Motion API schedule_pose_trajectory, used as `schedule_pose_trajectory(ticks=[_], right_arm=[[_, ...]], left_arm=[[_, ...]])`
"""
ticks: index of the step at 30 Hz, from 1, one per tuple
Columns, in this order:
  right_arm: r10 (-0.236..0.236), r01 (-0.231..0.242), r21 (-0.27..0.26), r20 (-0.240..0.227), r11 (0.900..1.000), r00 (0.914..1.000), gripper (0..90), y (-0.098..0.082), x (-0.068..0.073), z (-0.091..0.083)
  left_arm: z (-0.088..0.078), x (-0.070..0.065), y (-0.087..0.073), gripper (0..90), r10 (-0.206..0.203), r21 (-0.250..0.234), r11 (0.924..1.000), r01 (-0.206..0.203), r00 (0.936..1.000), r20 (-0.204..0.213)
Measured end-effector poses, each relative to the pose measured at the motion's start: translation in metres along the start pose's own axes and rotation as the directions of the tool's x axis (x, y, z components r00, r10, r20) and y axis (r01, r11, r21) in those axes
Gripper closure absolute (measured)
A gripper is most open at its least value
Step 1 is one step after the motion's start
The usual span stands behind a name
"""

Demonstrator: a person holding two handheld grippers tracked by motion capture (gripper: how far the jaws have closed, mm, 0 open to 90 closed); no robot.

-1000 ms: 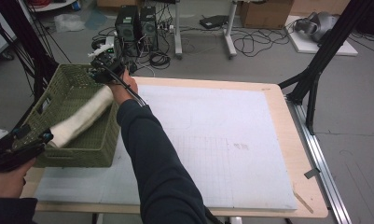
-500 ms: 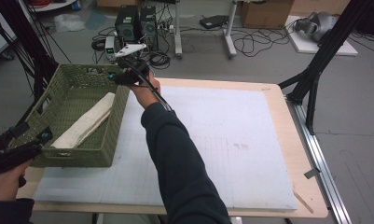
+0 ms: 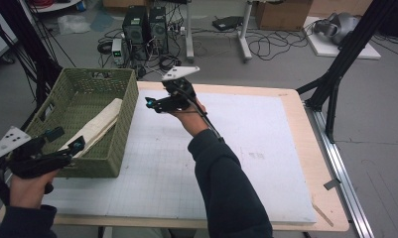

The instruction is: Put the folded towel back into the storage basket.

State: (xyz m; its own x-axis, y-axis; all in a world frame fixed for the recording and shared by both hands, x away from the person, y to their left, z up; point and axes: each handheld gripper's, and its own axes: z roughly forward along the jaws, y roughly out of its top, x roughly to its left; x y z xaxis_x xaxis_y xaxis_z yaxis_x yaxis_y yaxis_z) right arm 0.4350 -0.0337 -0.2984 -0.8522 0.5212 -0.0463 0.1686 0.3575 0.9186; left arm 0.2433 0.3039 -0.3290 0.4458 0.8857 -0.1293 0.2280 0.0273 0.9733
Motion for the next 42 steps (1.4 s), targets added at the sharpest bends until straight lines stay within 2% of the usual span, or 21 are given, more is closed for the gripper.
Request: schedule_pose_trajectory(ticks=[6, 15, 21, 24, 29, 31, 33, 36, 39, 42], right_arm=[[0.027, -0.027, 0.008, 0.05, 1.0, 0.9984, 14.4, -0.026, -0.009, -0.037], [0.031, -0.034, 0.022, 0.122, 0.999, 0.992, 12.2, -0.059, -0.015, -0.093], [0.051, -0.055, 0.023, 0.16, 0.998, 0.9858, 11.9, -0.077, -0.017, -0.123], [0.05, -0.053, 0.014, 0.189, 0.998, 0.9808, 11.8, -0.086, -0.016, -0.139], [0.051, -0.058, 0.021, 0.243, 0.998, 0.9686, 11.5, -0.113, -0.012, -0.166], [0.063, -0.071, 0.02, 0.268, 0.997, 0.9614, 11.6, -0.125, -0.011, -0.176], [0.08, -0.088, 0.015, 0.288, 0.996, 0.9542, 11.6, -0.136, -0.011, -0.186], [0.112, -0.121, 0.01, 0.311, 0.993, 0.9439, 11.6, -0.151, -0.013, -0.2], [0.139, -0.146, -0.001, 0.331, 0.989, 0.9334, 11.5, -0.164, -0.013, -0.213], [0.135, -0.149, 0.013, 0.354, 0.989, 0.9255, 11.6, -0.176, -0.012, -0.223]], left_arm=[[0.023, -0.018, -0.001, 20.0, -0.003, 0.01, 1.0, 0.003, 0.9975, 0.071], [0.058, -0.05, -0.004, 20.2, 0.008, 0.026, 0.9996, -0.013, 0.9843, 0.177], [0.077, -0.069, -0.008, 20.3, 0.026, 0.038, 0.9987, -0.036, 0.9701, 0.241], [0.086, -0.079, -0.011, 20.3, 0.042, 0.04, 0.9976, -0.056, 0.9549, 0.294], [0.102, -0.096, -0.021, 20.2, 0.06, 0.052, 0.9952, -0.084, 0.9348, 0.35], [0.108, -0.102, -0.025, 20.2, 0.068, 0.06, 0.9937, -0.095, 0.9319, 0.356], [0.114, -0.107, -0.028, 20.3, 0.079, 0.065, 0.9917, -0.111, 0.9259, 0.369], [0.122, -0.111, -0.034, 20.3, 0.072, 0.071, 0.9916, -0.107, 0.9211, 0.383], [0.128, -0.111, -0.042, 20.4, 0.08, 0.082, 0.9895, -0.119, 0.9217, 0.38], [0.131, -0.11, -0.048, 20.5, 0.086, 0.093, 0.987, -0.131, 0.9216, 0.378]])
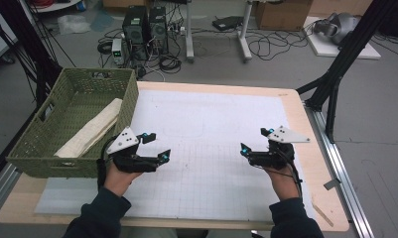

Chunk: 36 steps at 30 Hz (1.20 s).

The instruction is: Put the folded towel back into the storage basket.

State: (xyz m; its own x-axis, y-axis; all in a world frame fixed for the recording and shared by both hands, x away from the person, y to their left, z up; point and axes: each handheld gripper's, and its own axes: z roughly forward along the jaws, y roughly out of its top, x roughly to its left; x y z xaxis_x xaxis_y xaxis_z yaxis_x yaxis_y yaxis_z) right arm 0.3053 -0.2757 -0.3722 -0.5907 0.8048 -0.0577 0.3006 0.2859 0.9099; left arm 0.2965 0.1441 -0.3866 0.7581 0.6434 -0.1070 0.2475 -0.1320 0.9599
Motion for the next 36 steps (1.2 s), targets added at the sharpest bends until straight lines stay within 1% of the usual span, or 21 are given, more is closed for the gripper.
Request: schedule_pose_trajectory(ticks=[3, 6, 7, 9, 10, 11, 12, 13, 14, 17, 19, 22, 28, 34, 36], right_arm=[[0.008, -0.008, 0.01, 0.018, 1.0, 0.9998, 11.5, -0.012, -0.002, -0.007], [0.028, -0.028, 0.005, 0.022, 1.0, 0.9994, 11.4, -0.024, -0.003, -0.011], [0.026, -0.026, 0.004, 0.03, 1.0, 0.9992, 11.2, -0.028, -0.002, -0.012], [0.049, -0.049, -0.003, 0.033, 0.999, 0.9982, 11.2, -0.039, -0.001, -0.014], [0.051, -0.051, 0.001, 0.029, 0.999, 0.9983, 11.2, -0.043, -0.001, -0.014], [0.04, -0.041, 0.022, 0.027, 0.999, 0.9988, 11.2, -0.045, 0.0, -0.013], [0.02, -0.021, 0.041, 0.029, 0.999, 0.9994, 11.2, -0.045, 0.0, -0.012], [0.012, -0.014, 0.043, 0.037, 0.999, 0.9992, 11.2, -0.045, 0.001, -0.013], [0.021, -0.022, 0.035, 0.035, 0.999, 0.9992, 11.2, -0.045, 0.002, -0.014], [0.019, -0.02, 0.028, 0.034, 0.999, 0.9992, 11.1, -0.043, 0.004, -0.014], [0.006, -0.007, 0.029, 0.035, 1.0, 0.9994, 11.1, -0.042, 0.004, -0.014], [0.014, -0.015, 0.03, 0.032, 0.999, 0.9994, 11.2, -0.041, 0.006, -0.014], [0.016, -0.016, 0.016, 0.03, 1.0, 0.9994, 11.2, -0.039, 0.008, -0.014], [0.024, -0.024, 0.013, 0.028, 1.0, 0.9993, 11.2, -0.039, 0.008, -0.015], [0.026, -0.027, 0.019, 0.028, 0.999, 0.9993, 11.2, -0.04, 0.008, -0.015]], left_arm=[[0.001, 0.001, -0.006, 20.6, -0.002, -0.005, 1.0, 0.002, 1.0, -0.007], [0.001, 0.001, -0.009, 20.8, 0.0, -0.008, 1.0, 0.0, 1.0, -0.006], [0.001, 0.0, -0.01, 20.9, 0.006, -0.012, 0.9999, -0.006, 0.9999, -0.009], [0.0, -0.001, -0.013, 21.3, 0.007, -0.021, 0.9998, -0.007, 1.0, -0.001], [0.0, -0.001, -0.014, 21.4, 0.005, -0.019, 0.9998, -0.005, 1.0, -0.002], [0.0, -0.001, -0.016, 21.4, 0.0, -0.018, 0.9998, 0.0, 1.0, -0.001], [0.0, -0.002, -0.017, 21.4, 0.0, -0.017, 0.9999, 0.0, 1.0, -0.004], [0.0, -0.002, -0.018, 21.4, 0.006, -0.013, 0.9999, -0.006, 1.0, -0.004], [0.0, -0.003, -0.02, 21.4, 0.008, -0.013, 0.9999, -0.008, 1.0, -0.003], [0.002, -0.005, -0.024, 21.4, 0.006, -0.008, 1.0, -0.006, 1.0, -0.005], [0.003, -0.006, -0.026, 21.4, 0.007, 0.003, 1.0, -0.007, 1.0, -0.004], [0.001, -0.007, -0.028, 21.4, 0.01, 0.008, 0.9999, -0.01, 1.0, 0.001], [-0.003, -0.006, -0.028, 21.4, 0.01, 0.004, 0.9999, -0.01, 0.9999, -0.008], [-0.002, -0.006, -0.028, 21.7, 0.004, 0.006, 1.0, -0.004, 0.9999, -0.013], [-0.002, -0.006, -0.028, 21.7, 0.004, 0.006, 1.0, -0.004, 0.9999, -0.01]])
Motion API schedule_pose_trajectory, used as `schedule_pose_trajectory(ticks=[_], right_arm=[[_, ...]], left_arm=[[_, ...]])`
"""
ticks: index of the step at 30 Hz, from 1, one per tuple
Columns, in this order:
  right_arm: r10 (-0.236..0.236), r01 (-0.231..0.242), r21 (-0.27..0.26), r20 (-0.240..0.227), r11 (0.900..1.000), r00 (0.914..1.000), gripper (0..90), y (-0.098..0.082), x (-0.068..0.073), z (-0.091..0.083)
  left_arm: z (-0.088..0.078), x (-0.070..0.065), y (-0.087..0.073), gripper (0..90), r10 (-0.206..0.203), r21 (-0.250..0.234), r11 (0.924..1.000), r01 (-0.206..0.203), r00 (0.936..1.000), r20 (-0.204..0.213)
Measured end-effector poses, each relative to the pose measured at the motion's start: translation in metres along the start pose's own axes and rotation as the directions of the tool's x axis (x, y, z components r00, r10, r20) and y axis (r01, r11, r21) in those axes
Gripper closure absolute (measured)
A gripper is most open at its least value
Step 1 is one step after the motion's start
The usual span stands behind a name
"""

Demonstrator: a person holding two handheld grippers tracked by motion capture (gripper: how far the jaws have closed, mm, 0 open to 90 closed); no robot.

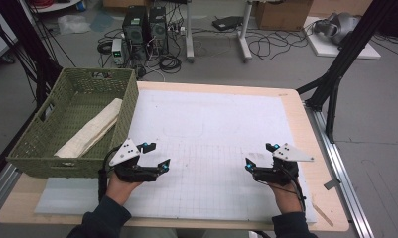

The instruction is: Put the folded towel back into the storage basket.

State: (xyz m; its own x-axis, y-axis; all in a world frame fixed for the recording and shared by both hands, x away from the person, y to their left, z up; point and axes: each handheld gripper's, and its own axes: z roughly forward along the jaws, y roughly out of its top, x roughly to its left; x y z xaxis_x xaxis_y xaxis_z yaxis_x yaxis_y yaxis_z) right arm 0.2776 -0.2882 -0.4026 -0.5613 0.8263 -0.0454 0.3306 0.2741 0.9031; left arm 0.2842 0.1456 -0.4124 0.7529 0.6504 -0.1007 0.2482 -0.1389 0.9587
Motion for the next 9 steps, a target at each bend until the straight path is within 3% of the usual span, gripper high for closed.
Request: schedule_pose_trajectory(ticks=[9], right_arm=[[0.0, 0.0, -0.006, -0.006, 1.0, 1.0, 11.1, -0.0007, -0.0022, 0.0018]], left_arm=[[0.0029, -0.0018, -0.0007, 21.7, 0.005, 0.009, 0.9999, -0.005, 1.0, 0.004]])
